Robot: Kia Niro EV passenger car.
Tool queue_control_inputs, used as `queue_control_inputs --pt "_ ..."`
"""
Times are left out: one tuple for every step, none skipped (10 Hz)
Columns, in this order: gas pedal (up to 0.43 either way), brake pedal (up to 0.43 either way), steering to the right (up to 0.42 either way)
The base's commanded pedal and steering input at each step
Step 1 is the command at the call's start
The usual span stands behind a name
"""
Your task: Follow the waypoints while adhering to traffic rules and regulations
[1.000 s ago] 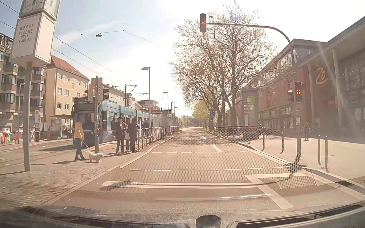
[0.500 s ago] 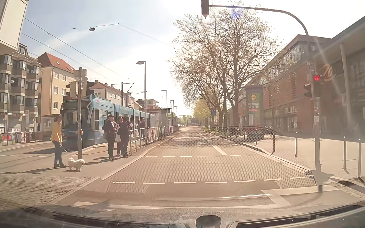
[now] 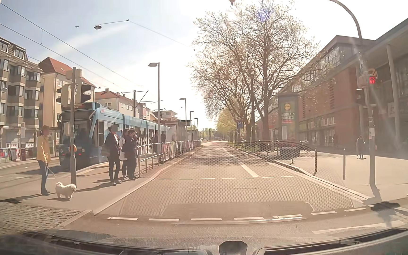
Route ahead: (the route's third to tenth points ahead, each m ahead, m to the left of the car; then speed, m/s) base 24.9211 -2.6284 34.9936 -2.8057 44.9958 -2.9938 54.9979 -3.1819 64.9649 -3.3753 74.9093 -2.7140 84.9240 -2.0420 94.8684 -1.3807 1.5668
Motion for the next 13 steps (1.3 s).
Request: queue_control_inputs --pt "0.0 0.232 -0.002" --pt "0.0 0.22 -0.002" --pt "0.0 0.195 -0.002" --pt "0.0 0.171 -0.002" --pt "0.0 0.165 -0.002" --pt "0.0 0.165 -0.002" --pt "0.0 0.165 -0.002" --pt "0.0 0.165 -0.002" --pt "0.0 0.152 -0.002" --pt "0.0 0.14 -0.002" --pt "0.0 0.134 -0.002" --pt "0.0 0.128 -0.002" --pt "0.0 0.128 -0.002"
